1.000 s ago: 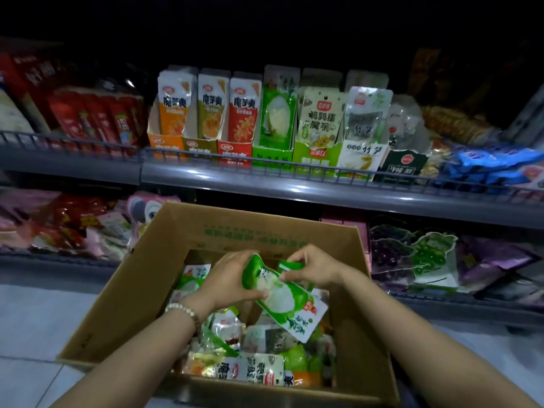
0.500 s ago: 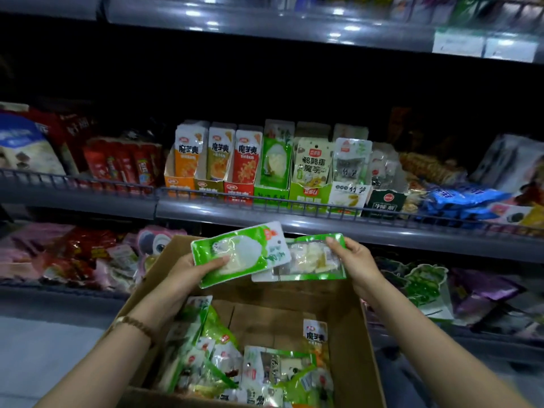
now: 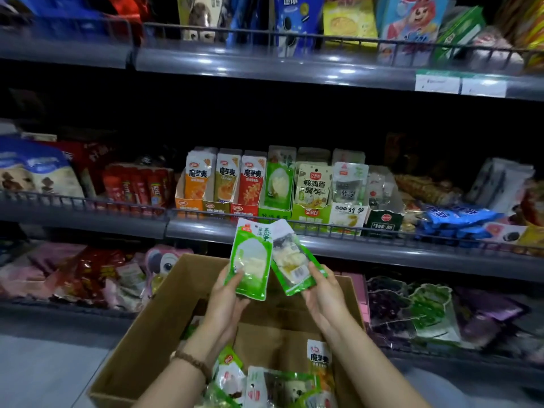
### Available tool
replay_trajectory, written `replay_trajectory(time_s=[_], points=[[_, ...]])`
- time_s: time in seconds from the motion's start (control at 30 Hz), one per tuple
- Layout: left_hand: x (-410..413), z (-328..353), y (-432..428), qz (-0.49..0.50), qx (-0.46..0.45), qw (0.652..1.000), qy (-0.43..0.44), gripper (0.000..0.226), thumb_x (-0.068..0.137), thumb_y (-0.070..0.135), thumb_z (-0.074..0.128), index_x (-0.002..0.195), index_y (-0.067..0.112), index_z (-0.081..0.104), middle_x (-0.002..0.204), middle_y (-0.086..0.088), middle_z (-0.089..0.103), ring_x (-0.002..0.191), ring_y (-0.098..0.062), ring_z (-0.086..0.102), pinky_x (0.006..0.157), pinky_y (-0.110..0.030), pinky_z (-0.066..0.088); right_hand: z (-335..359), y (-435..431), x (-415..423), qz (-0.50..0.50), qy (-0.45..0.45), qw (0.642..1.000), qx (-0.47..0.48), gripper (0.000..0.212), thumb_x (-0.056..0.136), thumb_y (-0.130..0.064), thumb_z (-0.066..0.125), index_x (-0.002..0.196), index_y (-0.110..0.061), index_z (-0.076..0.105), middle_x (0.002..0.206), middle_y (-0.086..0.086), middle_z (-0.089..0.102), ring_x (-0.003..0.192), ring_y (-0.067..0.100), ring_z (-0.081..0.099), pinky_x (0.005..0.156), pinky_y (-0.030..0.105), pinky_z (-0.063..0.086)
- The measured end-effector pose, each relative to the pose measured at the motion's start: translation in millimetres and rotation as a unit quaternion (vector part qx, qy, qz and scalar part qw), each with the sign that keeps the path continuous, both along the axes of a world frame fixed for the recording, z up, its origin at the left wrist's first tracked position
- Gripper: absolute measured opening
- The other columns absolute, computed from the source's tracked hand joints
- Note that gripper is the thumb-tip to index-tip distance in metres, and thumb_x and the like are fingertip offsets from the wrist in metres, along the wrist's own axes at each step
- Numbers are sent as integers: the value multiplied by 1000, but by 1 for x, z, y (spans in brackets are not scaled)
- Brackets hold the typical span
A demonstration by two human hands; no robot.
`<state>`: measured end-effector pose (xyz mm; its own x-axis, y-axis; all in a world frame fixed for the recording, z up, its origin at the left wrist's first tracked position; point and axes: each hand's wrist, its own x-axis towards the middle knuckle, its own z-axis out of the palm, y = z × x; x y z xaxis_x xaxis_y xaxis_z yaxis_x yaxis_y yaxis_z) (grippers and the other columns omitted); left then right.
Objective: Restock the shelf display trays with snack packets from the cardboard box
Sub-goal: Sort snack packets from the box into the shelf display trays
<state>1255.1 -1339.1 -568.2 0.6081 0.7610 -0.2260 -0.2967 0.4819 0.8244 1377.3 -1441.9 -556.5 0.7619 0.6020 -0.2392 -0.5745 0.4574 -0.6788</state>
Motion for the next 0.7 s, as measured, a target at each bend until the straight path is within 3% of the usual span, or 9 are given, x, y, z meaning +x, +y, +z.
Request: replay_trajectory(time_s=[0.07,0.2,0.3,0.37,0.47,0.53,0.63,0.7], points=[[4,6,-9,-18,-17,999,-27,23,96,4,43,114,17,52,106,-9,65,86,-18,64,60,-31,56,0,3,-9,11,-22,1000,0,17,94,-1,48,110,-7,50,94,14,65,74,18,67,69,31,56],[9,8,-18,-34,-47,996,-62,23,99,7,38,117,20,47,112,-10,62,94,-25,63,63,-40,59,-3,2,-19,61,-144,987,-24,33,89,-5,55,120,-16,56,114,11,66,101,22,64,85,33,53],[10,12,-22,-68,-68,992,-82,30,101,18,36,128,19,49,118,-11,63,98,-27,63,70,-44,57,-4,1,-29,117,-284,948,-79,45,84,1,62,123,-20,51,127,6,61,115,16,59,95,28,50],[10,16,-23,-86,-85,989,-85,39,98,32,39,130,14,53,119,-12,65,101,-26,63,78,-43,55,-6,2,-35,143,-354,918,-102,56,81,-4,66,130,-19,43,127,3,60,115,7,58,92,20,49],[10,13,-20,-79,-36,994,-65,36,94,26,49,128,14,55,121,-10,65,106,-23,61,86,-42,52,-6,3,-34,134,-375,912,-99,50,88,-14,60,132,-21,40,124,-3,61,114,4,58,90,18,48],[8,8,-18,-69,14,997,-31,35,93,12,52,128,15,54,113,-7,67,97,-21,63,79,-37,51,-4,4,-28,111,-378,914,-102,44,91,-8,57,128,-25,41,125,-4,60,116,7,57,91,21,48],[6,6,-16,-74,58,996,15,31,91,9,56,122,14,56,108,-5,70,93,-18,66,76,-34,50,2,4,-13,42,-405,901,-150,52,86,-7,65,126,-31,42,129,-8,53,115,7,54,95,26,46],[7,7,-15,-79,81,993,35,30,88,12,60,118,15,58,106,-5,71,94,-19,67,77,-35,51,8,2,3,23,-393,902,-175,60,85,-9,67,135,-24,37,133,-7,48,118,8,50,98,29,42]])
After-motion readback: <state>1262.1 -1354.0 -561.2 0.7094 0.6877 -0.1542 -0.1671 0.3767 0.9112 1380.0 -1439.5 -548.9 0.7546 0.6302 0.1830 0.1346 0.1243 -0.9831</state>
